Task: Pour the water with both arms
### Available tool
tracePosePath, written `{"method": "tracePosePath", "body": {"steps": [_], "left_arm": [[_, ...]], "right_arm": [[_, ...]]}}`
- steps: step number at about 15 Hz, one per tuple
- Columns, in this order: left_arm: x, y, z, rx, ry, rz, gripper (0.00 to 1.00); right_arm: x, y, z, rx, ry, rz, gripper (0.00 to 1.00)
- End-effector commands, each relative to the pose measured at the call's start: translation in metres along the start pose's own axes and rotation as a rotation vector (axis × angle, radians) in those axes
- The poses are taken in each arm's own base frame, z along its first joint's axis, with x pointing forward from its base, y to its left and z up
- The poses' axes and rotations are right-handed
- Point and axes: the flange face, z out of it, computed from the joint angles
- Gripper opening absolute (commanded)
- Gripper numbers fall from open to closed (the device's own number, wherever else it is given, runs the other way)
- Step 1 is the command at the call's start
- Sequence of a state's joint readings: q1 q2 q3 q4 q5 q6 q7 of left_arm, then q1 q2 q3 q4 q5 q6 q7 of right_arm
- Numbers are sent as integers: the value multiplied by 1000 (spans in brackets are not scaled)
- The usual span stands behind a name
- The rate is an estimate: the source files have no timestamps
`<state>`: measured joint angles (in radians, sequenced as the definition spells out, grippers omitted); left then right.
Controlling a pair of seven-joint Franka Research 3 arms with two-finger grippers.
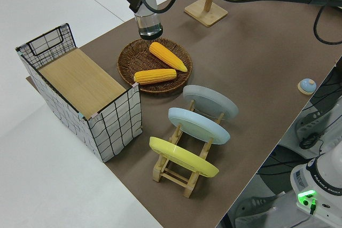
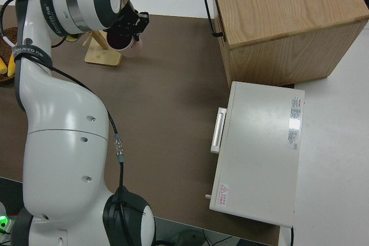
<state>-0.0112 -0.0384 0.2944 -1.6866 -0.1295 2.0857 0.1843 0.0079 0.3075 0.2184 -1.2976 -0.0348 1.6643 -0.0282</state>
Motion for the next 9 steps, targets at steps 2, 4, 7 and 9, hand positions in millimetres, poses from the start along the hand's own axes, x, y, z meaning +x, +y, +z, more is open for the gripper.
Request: {"method": "tracePosePath", "body": {"steps": [2,4,7,9], "left_arm": [[-31,47,-14,3,-1,-18,0],[-48,63,-10,20,-10,-5,0],[-81,73,-6,2,10,-1,0],[-105,78,-4,-8,14,7,0]], "right_arm": [[-11,-24,-13,111,-40,218,27],[-14,-39,-18,171,-59,302,21],[-19,-82,-20,213,-101,371,16],[-22,-120,-20,226,-118,451,14]]}}
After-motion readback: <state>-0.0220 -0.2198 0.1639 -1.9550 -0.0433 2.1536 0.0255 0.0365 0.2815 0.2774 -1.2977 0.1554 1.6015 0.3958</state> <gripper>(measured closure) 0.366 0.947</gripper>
